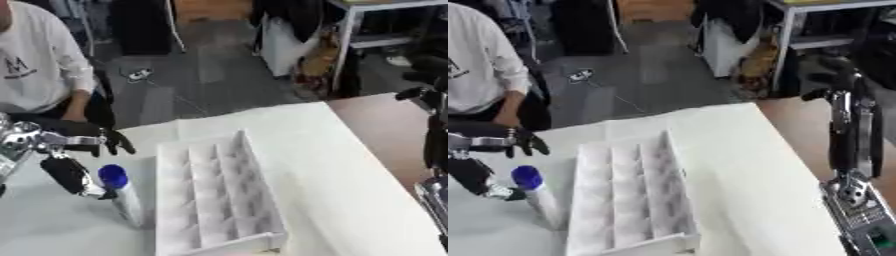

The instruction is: Pick up objects on the table and place them in the box.

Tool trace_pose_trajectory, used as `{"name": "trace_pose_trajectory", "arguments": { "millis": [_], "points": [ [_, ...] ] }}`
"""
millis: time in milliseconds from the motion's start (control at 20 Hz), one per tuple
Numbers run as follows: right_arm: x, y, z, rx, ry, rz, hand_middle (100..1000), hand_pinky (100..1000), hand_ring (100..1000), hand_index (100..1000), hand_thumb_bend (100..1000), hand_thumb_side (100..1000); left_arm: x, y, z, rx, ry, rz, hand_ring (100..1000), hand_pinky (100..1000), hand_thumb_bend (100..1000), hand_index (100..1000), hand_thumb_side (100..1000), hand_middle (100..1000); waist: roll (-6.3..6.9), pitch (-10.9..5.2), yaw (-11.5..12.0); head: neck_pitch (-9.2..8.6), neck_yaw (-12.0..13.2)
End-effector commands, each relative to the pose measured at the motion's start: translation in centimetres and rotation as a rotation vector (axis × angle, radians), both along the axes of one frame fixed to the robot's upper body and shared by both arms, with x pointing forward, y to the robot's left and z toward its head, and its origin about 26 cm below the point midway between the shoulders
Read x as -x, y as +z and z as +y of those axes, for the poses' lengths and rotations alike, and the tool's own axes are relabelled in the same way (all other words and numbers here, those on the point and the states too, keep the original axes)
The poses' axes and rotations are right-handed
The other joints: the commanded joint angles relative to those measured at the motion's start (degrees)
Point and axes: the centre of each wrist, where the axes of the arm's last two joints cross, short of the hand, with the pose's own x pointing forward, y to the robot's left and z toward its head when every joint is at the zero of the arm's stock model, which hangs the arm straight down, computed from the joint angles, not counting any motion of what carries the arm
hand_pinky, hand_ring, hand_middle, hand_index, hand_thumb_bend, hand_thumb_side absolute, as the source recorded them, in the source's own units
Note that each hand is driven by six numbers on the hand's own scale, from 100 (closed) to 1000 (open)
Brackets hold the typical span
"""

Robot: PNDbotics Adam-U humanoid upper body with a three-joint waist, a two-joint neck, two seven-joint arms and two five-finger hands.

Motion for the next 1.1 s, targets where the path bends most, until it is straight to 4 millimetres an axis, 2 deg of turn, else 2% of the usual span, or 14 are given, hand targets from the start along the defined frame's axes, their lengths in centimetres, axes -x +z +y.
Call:
{"name": "trace_pose_trajectory", "arguments": {
  "millis": [50,300,1100],
  "points": [
    [0.1,0.9,-0.3,0.024,0.0,-0.019,727,489,668,769,100,874,0.0,1.7,0.6,-0.106,-0.025,-0.033,840,734,536,953,392,941,-0.09,-0.83,-0.06,-0.25,0.76],
    [0.1,0.9,-0.3,0.024,0.001,-0.019,727,489,668,769,100,874,-0.2,1.9,0.4,-0.166,-0.043,-0.055,840,734,609,953,401,935,-0.02,-0.82,-0.21,-0.08,0.66],
    [0.0,1.0,-0.1,0.025,0.013,-0.021,727,489,668,770,100,875,-1.1,1.3,0.3,-0.248,-0.073,-0.054,813,713,628,940,388,893,0.05,-0.44,-0.85,-0.58,0.79]
  ]
}}
